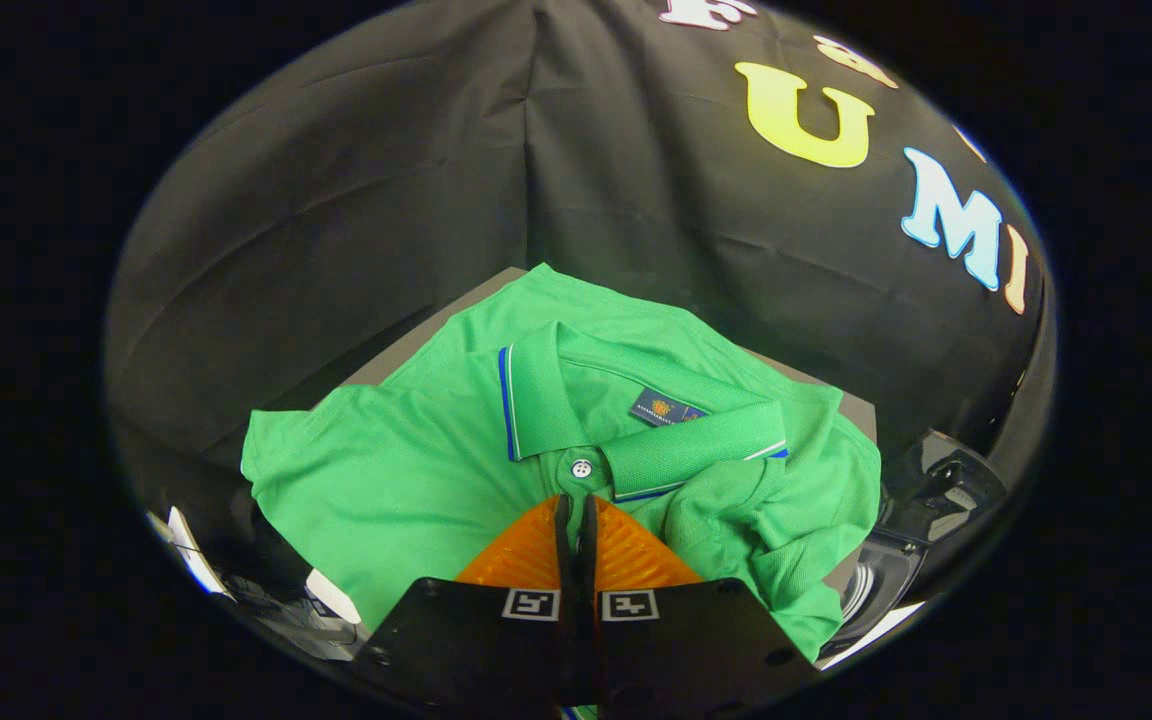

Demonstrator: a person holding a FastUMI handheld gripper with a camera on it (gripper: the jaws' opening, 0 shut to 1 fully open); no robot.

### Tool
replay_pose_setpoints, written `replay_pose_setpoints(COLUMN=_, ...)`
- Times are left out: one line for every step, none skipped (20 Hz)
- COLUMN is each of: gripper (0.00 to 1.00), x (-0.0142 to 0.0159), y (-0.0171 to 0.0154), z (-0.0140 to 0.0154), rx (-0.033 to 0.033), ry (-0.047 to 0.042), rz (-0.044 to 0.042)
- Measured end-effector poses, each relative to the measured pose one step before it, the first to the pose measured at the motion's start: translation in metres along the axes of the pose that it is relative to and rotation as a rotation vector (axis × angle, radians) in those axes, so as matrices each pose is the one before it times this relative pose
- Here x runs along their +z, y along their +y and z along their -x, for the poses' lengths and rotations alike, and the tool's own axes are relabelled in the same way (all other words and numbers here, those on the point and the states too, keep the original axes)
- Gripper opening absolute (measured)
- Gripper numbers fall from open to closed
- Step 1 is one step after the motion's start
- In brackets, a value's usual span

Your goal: Put the clothes into the washing machine and then close the washing machine lid.

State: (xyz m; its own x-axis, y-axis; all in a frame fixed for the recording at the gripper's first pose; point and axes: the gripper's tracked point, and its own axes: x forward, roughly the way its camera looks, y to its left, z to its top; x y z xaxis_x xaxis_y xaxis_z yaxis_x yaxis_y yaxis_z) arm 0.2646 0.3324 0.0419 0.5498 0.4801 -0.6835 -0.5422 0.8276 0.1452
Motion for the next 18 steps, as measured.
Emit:
replay_pose_setpoints(gripper=0.02, x=0.00105, y=-0.00026, z=0.00028, rx=0.00188, ry=-0.02042, rz=0.0037)
replay_pose_setpoints(gripper=0.02, x=-0.00066, y=0.00043, z=0.00054, rx=0.0007, ry=-0.01617, rz=0.00214)
replay_pose_setpoints(gripper=0.02, x=-0.00026, y=0.00018, z=0.00118, rx=-0.00131, ry=-0.00983, rz=0.00285)
replay_pose_setpoints(gripper=0.01, x=0.00112, y=0.0, z=0.00182, rx=-0.00058, ry=-0.00585, rz=-0.00104)
replay_pose_setpoints(gripper=0.01, x=0.002, y=0.00013, z=0.0016, rx=-0.00164, ry=-0.01057, rz=-0.00146)
replay_pose_setpoints(gripper=0.01, x=0.00298, y=-0.00064, z=0.00291, rx=-0.00032, ry=-0.01421, rz=0.00083)
replay_pose_setpoints(gripper=0.01, x=0.00286, y=-0.00049, z=0.00383, rx=-0.00039, ry=-0.01262, rz=-0.00222)
replay_pose_setpoints(gripper=0.02, x=0.00493, y=-0.00089, z=0.00421, rx=-0.00018, ry=-0.01769, rz=-0.00879)
replay_pose_setpoints(gripper=0.01, x=0.00508, y=-0.00001, z=0.00433, rx=0.00137, ry=-0.01905, rz=-0.01125)
replay_pose_setpoints(gripper=0.01, x=0.00611, y=-0.00019, z=0.00498, rx=0.00191, ry=-0.01386, rz=-0.00876)
replay_pose_setpoints(gripper=0.01, x=0.00742, y=-0.00118, z=0.00569, rx=0.0, ry=-0.01571, rz=-0.00663)
replay_pose_setpoints(gripper=0.01, x=0.0076, y=-0.00369, z=0.00631, rx=-0.00254, ry=-0.01807, rz=-0.00645)
replay_pose_setpoints(gripper=0.01, x=0.00388, y=-0.00339, z=0.00789, rx=-0.00082, ry=-0.01649, rz=-0.0119)
replay_pose_setpoints(gripper=0.01, x=0.00478, y=-0.00405, z=0.00727, rx=0.00192, ry=-0.01645, rz=-0.01606)
replay_pose_setpoints(gripper=0.01, x=0.00588, y=-0.00317, z=0.00772, rx=-0.00026, ry=-0.01684, rz=-0.01114)
replay_pose_setpoints(gripper=0.01, x=0.00676, y=-0.00557, z=0.00731, rx=-0.00172, ry=-0.01288, rz=-0.01055)
replay_pose_setpoints(gripper=0.01, x=0.00537, y=-0.00372, z=0.00549, rx=0.00081, ry=-0.01353, rz=-0.00646)
replay_pose_setpoints(gripper=0.01, x=0.00591, y=-0.00466, z=0.00517, rx=-0.00025, ry=-0.01219, rz=-0.00397)
